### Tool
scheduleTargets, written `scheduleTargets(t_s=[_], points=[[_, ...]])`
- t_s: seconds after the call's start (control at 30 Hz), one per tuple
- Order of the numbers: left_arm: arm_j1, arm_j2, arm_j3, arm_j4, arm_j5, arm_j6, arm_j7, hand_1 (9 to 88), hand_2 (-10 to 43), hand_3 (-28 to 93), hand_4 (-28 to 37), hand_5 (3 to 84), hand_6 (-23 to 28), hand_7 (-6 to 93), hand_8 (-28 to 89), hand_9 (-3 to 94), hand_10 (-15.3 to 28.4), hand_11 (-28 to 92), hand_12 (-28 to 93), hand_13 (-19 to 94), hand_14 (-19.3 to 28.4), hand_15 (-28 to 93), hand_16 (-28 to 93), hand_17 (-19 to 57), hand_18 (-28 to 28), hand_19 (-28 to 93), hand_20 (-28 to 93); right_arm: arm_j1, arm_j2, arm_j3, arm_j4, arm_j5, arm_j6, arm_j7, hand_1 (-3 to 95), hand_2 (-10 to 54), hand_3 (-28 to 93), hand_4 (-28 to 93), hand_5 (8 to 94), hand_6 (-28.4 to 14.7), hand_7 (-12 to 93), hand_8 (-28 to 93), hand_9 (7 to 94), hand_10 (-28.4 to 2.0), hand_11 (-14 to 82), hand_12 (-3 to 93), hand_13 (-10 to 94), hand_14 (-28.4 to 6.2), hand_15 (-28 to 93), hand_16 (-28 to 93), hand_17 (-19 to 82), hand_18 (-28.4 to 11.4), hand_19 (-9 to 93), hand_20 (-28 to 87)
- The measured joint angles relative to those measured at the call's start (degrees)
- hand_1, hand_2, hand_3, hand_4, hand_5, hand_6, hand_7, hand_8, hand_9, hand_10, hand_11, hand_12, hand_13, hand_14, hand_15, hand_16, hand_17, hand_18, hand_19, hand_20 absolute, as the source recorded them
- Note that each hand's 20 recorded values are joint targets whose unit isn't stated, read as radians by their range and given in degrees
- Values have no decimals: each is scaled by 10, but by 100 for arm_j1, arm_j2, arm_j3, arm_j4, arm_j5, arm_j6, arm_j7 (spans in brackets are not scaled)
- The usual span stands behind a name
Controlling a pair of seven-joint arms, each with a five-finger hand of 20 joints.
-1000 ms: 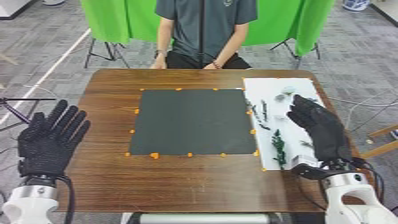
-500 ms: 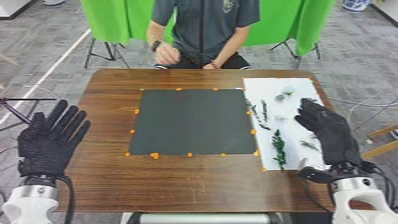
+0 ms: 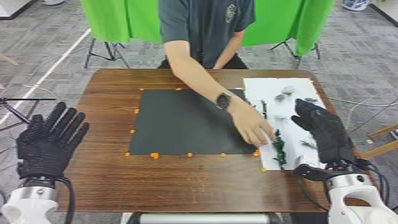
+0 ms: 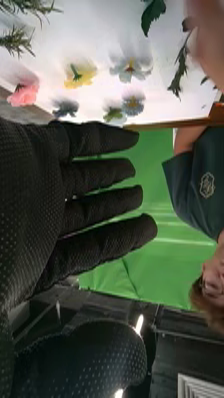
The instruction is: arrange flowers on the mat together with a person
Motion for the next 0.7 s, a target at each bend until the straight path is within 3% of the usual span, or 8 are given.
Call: scheduleTargets(t_s=[0.7], points=[[22, 0, 64, 2, -20, 24, -59, 270, 120, 722, -283, 442, 62, 86, -87, 392, 131, 124, 70, 304, 123, 155, -39, -12, 119, 236, 124, 69, 48, -203, 12, -40, 199, 62, 156, 92, 825, -261, 452, -75, 121, -116, 361, -152, 73, 89, 256, -127, 116, 80, 70, -159, 383, 63]])
